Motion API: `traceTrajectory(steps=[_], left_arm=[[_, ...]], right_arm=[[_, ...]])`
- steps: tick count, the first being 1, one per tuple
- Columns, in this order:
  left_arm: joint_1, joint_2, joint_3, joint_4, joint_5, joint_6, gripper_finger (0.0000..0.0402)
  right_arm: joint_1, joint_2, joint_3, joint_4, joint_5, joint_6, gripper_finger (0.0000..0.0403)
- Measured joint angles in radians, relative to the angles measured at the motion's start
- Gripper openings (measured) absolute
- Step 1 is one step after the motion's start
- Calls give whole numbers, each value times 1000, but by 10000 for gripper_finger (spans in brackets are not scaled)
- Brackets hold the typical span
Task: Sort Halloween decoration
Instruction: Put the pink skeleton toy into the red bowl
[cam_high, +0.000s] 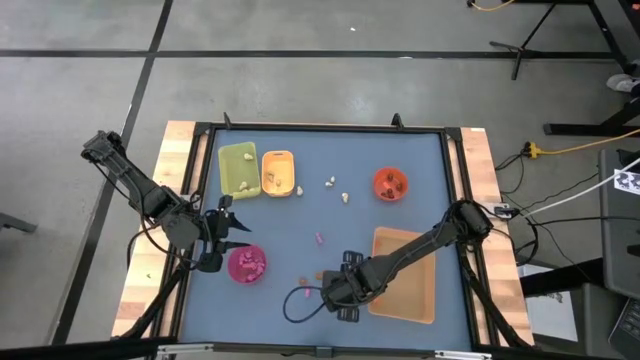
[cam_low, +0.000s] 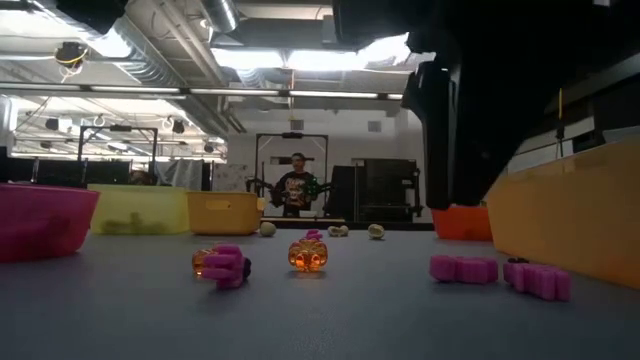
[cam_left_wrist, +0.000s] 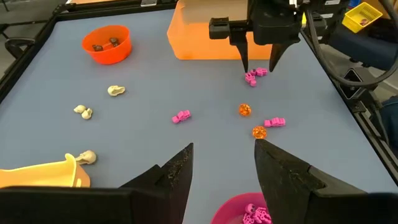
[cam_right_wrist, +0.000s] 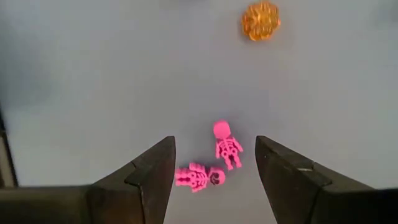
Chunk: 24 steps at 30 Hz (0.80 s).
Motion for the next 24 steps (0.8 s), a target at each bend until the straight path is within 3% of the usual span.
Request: traceTrajectory(steps=[24], left_arm=[[0,0,0,0,0,-1,156]], right_arm=[[0,0,-167,142,37,-1,218]])
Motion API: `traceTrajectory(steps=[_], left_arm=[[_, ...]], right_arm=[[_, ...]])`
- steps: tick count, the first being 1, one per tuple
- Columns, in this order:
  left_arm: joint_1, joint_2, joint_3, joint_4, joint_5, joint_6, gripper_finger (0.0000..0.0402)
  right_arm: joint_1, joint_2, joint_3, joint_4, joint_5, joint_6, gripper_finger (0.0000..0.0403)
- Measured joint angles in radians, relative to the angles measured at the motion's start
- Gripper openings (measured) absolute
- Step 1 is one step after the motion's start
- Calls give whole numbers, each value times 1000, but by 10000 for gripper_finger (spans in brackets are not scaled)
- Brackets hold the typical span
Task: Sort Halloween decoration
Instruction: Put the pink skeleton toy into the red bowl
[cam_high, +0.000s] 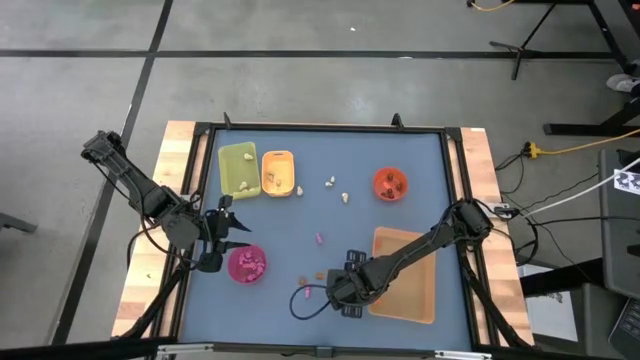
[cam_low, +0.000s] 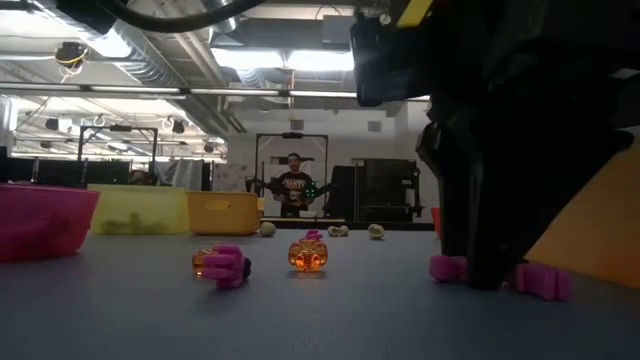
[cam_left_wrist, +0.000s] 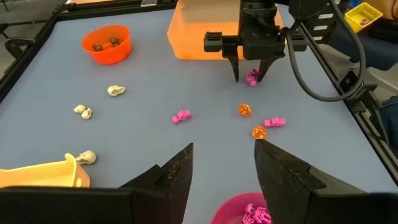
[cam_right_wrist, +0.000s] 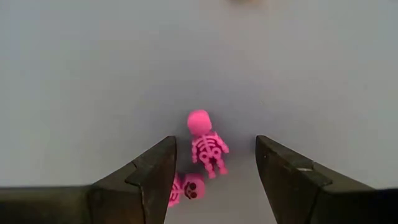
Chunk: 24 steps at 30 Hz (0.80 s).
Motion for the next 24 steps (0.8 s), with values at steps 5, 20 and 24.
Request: traceTrajectory(steps=[5,20,24], left_arm=[[0,0,0,0,0,1,156],[0,0,0,0,0,2,156],[0,0,0,0,0,2,156]], right_arm=[[0,0,0,3,0,0,199],[0,0,-1,3,0,0,61],[0,0,-1,3,0,0,52]])
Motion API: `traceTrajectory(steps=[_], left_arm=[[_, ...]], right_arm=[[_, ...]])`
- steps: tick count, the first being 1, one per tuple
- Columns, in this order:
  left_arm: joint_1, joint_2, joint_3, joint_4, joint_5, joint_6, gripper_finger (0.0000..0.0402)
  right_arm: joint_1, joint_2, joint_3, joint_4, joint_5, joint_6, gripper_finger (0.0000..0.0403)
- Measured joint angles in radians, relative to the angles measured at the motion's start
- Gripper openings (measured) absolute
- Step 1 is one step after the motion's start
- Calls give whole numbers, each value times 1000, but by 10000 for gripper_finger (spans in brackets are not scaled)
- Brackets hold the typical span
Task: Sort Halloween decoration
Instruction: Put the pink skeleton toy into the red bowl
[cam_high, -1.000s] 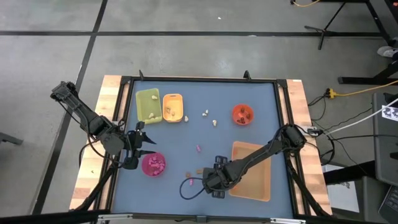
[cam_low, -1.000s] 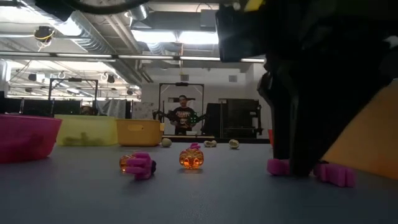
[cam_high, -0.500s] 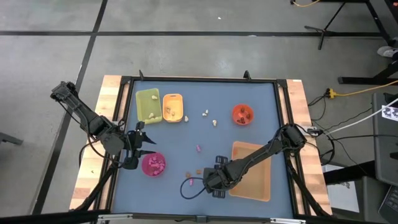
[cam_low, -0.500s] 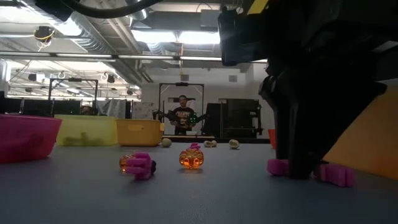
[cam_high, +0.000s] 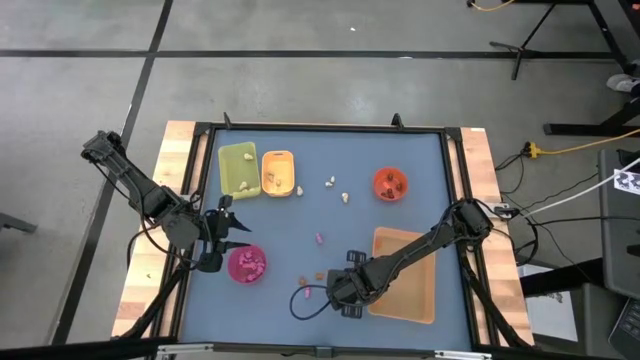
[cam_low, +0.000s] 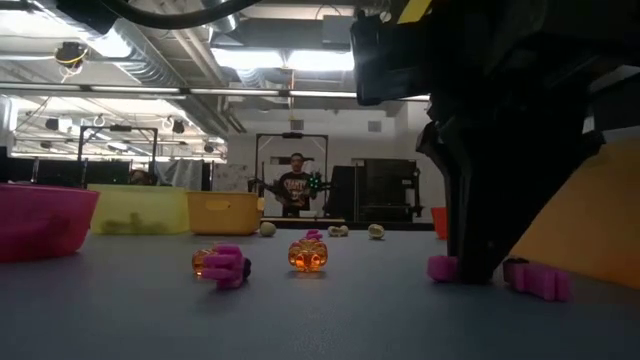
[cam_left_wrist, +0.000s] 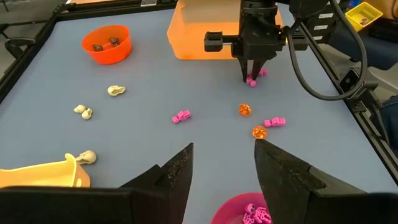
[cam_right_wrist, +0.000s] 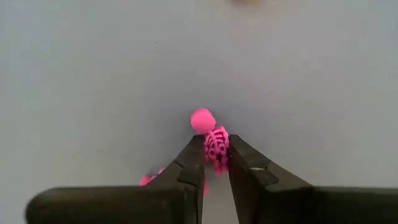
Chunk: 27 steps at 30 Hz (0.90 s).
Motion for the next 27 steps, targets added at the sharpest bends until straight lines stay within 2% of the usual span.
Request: traceTrajectory(steps=[6,15,22,27], left_arm=[[0,0,0,0,0,0,156],[0,0,0,0,0,1,156],[0,0,0,0,0,2,156],[0,0,0,0,0,2,156]], right_arm=[[0,0,2,16,-1,0,58],[-23,4,81,121,8,-4,60],[-86,3,86,456,48,-103,60],[-139,3,85,708,128,-209,60]])
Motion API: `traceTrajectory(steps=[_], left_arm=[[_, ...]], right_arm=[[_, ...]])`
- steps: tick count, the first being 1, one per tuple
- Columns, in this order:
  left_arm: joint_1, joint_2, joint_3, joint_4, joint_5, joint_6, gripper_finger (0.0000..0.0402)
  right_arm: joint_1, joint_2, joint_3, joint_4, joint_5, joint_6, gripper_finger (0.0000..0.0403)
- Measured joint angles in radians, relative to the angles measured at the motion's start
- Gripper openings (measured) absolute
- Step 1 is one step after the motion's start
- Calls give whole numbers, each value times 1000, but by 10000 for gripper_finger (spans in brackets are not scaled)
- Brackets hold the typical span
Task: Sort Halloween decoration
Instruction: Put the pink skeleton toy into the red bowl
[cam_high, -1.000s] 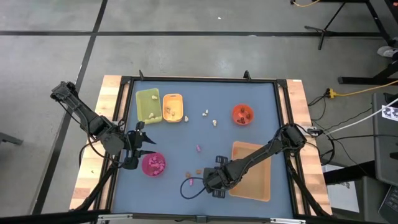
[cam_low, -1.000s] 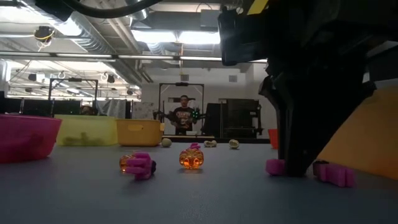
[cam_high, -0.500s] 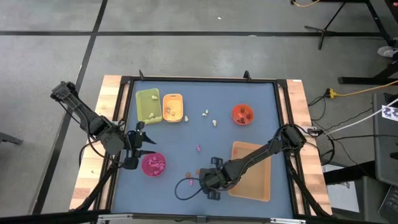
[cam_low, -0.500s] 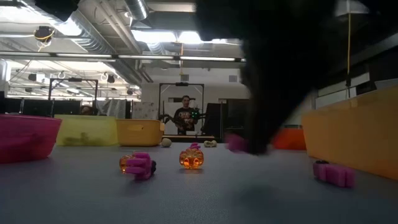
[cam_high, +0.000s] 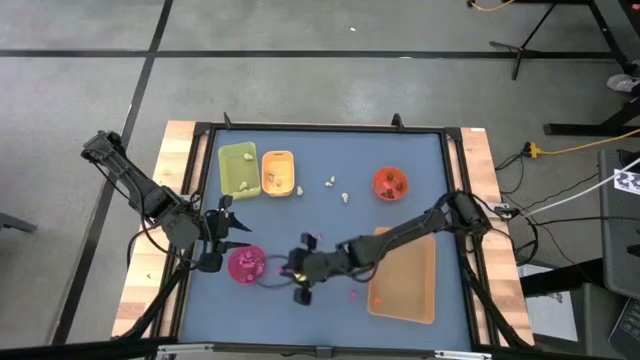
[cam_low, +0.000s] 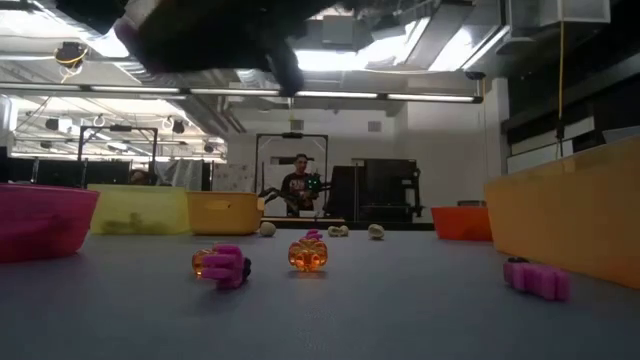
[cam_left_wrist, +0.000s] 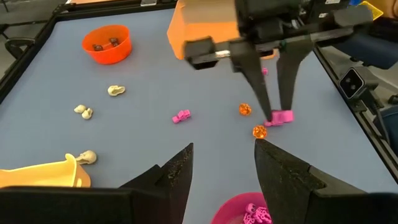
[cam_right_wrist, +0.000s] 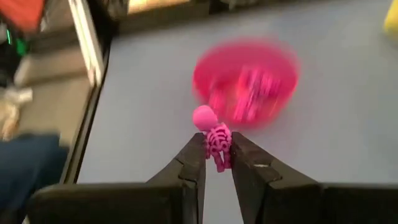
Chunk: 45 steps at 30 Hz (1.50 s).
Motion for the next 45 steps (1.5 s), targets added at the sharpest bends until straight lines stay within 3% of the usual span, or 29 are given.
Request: traceTrajectory(steps=[19,45], left_arm=[[0,0,0,11,1,8,156],[0,0,0,15,1,8,156]], right_arm=[[-96,146,1,569,-8,-55,60],[-95,162,1,583,0,-54,60]])
